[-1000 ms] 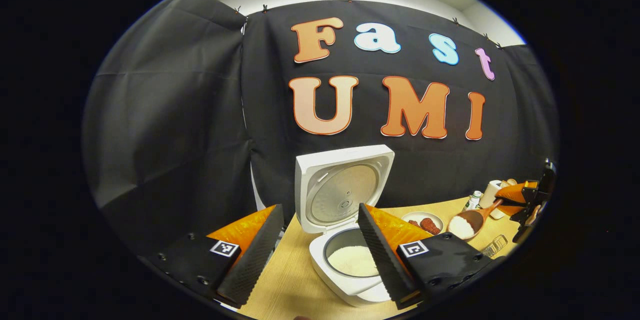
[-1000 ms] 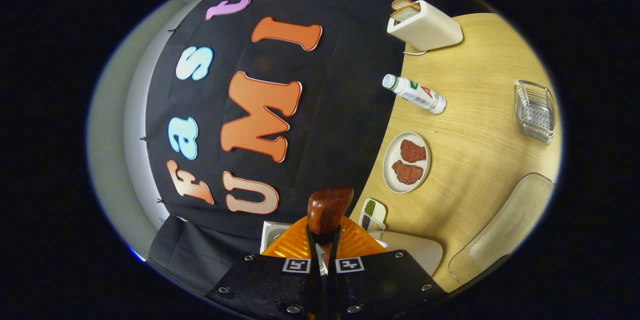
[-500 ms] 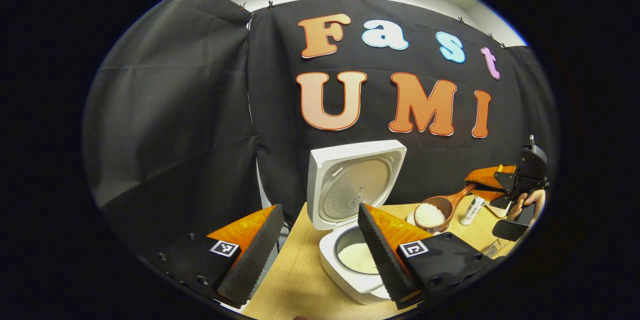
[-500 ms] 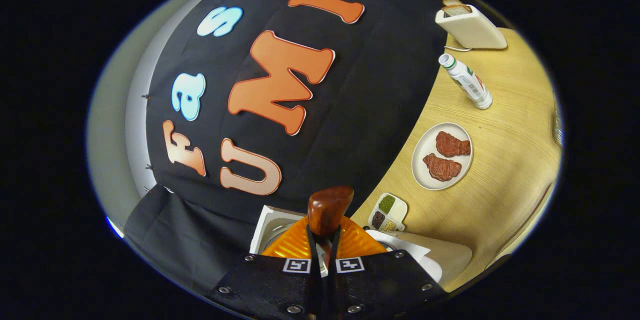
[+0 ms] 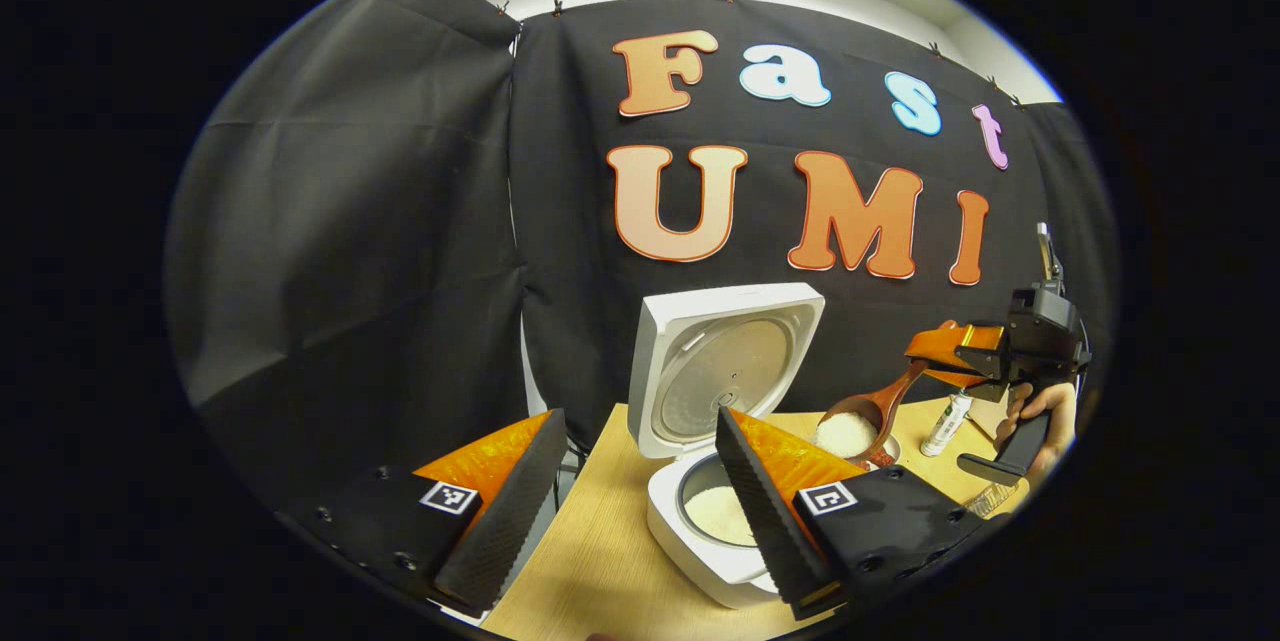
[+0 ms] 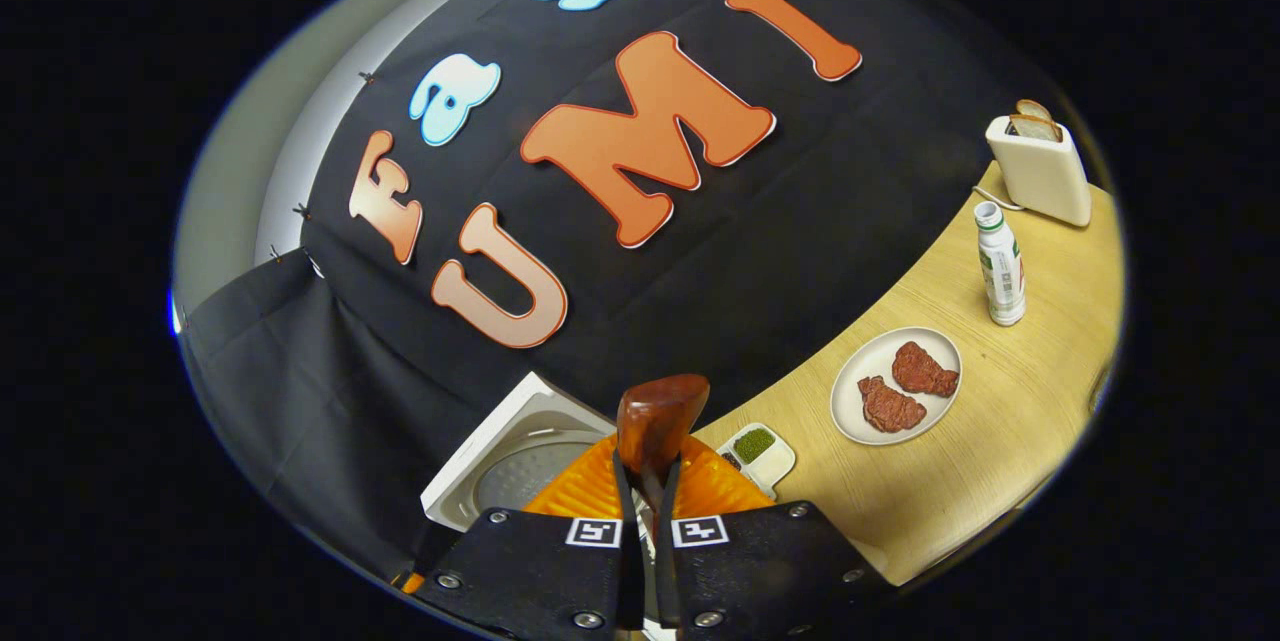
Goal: Close the left gripper, press the button to open the rice cooker; take a wooden spoon from the chopstick holder with the right hand, scoop a spoonful of rice and pour it into the rice cooker, then put the wooden spoon back into the chopstick holder.
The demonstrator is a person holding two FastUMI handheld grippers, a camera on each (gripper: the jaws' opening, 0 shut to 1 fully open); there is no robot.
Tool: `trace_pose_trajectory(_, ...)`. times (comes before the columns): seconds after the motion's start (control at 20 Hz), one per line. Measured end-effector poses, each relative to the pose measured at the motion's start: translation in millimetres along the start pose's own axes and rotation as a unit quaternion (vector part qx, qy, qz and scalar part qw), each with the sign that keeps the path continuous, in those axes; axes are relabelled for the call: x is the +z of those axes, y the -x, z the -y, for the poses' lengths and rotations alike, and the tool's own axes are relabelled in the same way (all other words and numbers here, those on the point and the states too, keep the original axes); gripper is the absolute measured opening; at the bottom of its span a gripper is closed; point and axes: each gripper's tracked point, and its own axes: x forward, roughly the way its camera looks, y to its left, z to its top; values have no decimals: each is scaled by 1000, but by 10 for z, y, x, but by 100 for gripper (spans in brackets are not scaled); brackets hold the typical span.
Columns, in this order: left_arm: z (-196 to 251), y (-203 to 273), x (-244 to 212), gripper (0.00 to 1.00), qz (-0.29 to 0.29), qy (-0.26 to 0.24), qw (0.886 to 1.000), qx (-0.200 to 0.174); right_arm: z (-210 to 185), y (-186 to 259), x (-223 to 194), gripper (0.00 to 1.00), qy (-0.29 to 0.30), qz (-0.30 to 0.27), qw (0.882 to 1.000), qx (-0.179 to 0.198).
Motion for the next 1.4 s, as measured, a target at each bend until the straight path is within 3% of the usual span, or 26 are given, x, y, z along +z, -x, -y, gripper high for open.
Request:
trace_pose_trajectory(0.85, 11, 97, -23, 100, 2, -3, 1000, -8, -437, 101, -6, 4, 134, 22, 989, 55)
trace_pose_trajectory(1.15, -20, 151, -30, 100, 4, -2, 1000, -6, -619, 130, -100, 4, 198, 30, 977, 80)
trace_pose_trajectory(1.4, -64, 201, -31, 100, 6, -2, 1000, -1, -779, 173, -181, 4, 267, 40, 957, 103)
